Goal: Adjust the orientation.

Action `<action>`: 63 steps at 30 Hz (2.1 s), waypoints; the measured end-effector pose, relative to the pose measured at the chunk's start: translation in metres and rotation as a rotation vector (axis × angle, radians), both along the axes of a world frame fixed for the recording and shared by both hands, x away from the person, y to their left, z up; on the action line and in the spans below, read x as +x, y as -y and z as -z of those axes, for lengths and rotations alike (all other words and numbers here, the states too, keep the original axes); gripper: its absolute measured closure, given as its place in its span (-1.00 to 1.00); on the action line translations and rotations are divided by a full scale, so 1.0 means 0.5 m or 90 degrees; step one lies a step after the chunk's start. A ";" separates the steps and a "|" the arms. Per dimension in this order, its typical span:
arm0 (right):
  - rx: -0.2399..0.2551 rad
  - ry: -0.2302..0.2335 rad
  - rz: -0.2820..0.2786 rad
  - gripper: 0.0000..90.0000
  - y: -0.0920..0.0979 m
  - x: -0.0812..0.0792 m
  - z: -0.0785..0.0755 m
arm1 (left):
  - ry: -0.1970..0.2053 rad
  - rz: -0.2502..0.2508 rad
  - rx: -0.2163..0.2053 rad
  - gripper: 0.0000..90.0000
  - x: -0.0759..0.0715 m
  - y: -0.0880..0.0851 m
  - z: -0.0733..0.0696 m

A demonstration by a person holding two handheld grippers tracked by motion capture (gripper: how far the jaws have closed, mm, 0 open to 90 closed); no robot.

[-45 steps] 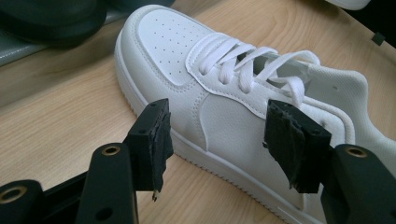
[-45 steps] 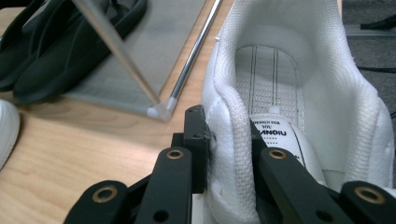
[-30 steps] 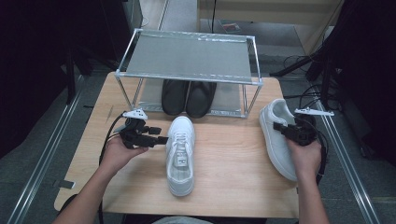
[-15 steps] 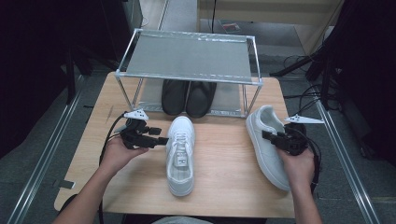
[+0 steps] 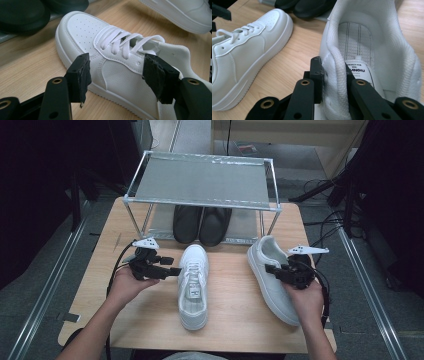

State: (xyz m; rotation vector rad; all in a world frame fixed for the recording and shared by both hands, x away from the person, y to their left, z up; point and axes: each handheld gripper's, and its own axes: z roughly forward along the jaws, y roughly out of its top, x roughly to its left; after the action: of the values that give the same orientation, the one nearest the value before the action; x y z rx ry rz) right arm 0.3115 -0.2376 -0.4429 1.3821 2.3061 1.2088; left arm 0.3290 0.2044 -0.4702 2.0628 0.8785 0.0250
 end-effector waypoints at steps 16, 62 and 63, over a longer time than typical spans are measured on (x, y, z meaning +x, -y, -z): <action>-0.016 -0.013 -0.085 0.78 -0.102 -0.004 0.022 | -0.001 0.007 0.002 -0.13 -0.003 0.008 0.001; 0.005 -0.024 -0.144 1.00 -0.136 -0.045 0.048 | 0.015 0.013 0.011 -0.11 -0.009 0.013 0.001; 0.005 -0.024 -0.151 1.00 -0.136 -0.044 0.055 | 0.014 0.013 0.012 -0.11 -0.008 0.013 0.001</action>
State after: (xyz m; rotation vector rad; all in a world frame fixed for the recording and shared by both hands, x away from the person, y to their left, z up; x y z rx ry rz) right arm 0.2892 -0.1698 -0.4705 1.1676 2.5520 1.2666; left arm 0.3250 0.1977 -0.4706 2.0846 0.8457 0.0446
